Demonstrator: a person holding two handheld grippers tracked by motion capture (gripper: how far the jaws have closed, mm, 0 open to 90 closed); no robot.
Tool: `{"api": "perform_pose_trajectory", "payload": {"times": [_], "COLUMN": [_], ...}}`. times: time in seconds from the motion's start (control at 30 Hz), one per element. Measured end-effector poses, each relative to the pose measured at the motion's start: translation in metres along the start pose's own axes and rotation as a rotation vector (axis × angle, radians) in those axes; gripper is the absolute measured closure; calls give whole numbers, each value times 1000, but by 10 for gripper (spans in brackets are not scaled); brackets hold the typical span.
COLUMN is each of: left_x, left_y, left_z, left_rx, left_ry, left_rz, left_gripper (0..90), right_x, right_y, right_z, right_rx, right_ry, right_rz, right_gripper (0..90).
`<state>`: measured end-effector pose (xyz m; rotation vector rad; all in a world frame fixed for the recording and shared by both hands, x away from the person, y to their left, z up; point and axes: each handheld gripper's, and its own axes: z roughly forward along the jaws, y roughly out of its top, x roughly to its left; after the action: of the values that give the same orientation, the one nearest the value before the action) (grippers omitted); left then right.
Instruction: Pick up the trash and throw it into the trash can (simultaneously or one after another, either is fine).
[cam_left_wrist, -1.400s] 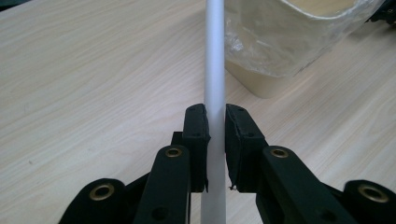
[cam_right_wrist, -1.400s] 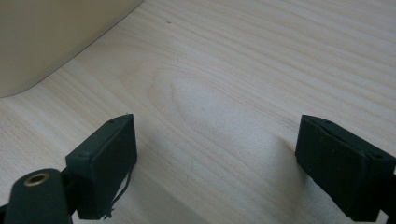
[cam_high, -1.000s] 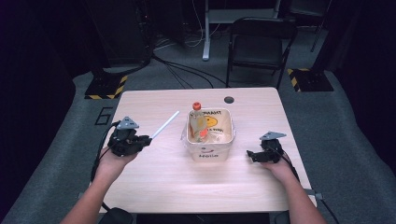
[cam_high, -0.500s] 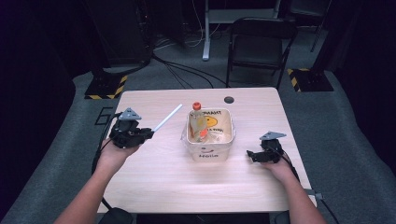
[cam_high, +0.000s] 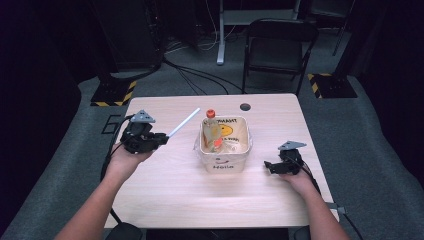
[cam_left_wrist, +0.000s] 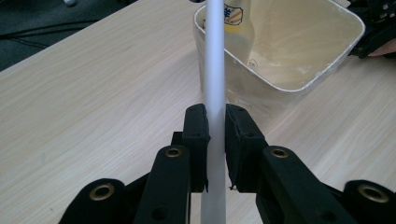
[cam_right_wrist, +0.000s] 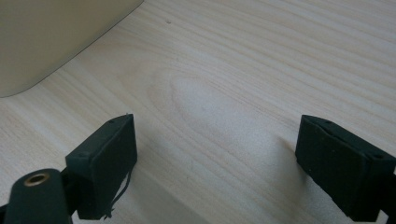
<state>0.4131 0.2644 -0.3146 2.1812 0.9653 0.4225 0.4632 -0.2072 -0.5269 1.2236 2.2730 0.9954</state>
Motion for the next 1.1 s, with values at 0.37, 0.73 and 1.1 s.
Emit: {"api": "perform_pose_trajectory", "payload": {"times": [0.37,0.73,1.1], "left_x": [-8,-20,-32], "left_y": [14,27,38], "left_z": [3,11,24], "left_rx": [2,-5,-10], "left_ry": [-15,-42,-63], "left_rz": [27,49,67], "left_gripper": [791,791,791], "right_x": [0,0,-1], "right_y": [0,0,0], "right_z": [0,0,0], "right_rx": [0,0,-1], "right_ry": [0,1,4], "right_rz": [1,0,-9], "right_gripper": [119,118,119]}}
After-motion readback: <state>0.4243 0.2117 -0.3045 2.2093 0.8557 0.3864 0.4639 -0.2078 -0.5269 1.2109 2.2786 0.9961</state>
